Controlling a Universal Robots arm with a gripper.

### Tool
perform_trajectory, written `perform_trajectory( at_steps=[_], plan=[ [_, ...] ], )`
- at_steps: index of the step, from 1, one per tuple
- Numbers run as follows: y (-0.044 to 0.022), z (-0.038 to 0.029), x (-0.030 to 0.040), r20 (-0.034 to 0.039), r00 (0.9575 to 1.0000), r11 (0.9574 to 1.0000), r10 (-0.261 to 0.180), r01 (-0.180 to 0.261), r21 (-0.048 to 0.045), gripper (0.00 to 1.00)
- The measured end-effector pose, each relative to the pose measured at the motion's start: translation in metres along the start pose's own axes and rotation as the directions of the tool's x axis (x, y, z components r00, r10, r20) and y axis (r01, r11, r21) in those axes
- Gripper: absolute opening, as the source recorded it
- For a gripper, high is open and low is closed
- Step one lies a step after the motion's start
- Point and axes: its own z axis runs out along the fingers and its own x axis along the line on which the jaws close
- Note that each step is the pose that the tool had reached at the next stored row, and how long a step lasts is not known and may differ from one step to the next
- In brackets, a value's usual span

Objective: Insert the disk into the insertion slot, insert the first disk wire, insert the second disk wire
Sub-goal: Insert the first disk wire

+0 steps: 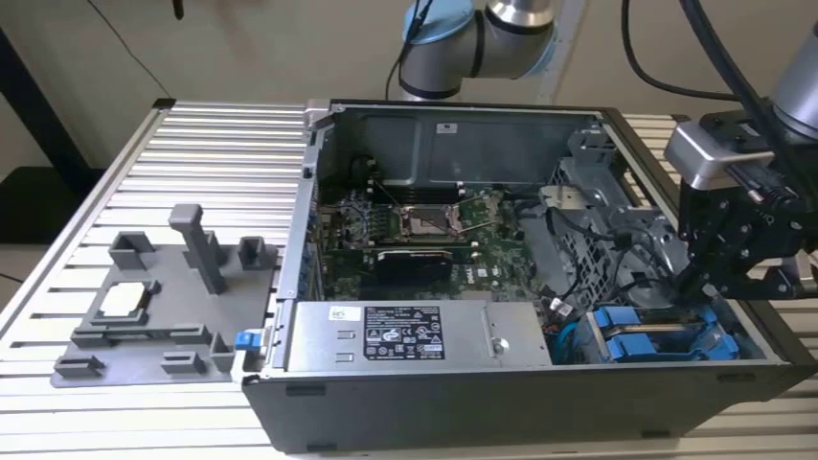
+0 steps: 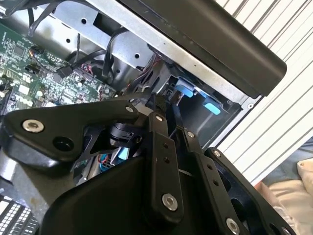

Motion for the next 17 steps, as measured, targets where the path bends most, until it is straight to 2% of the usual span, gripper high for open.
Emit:
perform_trajectory(
  at_steps=[5,17],
  plan=[
    [0.0003,0.0027,0.0003,-0.0017,0.9994,0.9994,0.035,-0.035,-0.0002,0.19],
    [0.0006,0.0075,0.0011,-0.0018,0.9993,0.9993,0.037,-0.037,-0.0003,0.19]
  ],
)
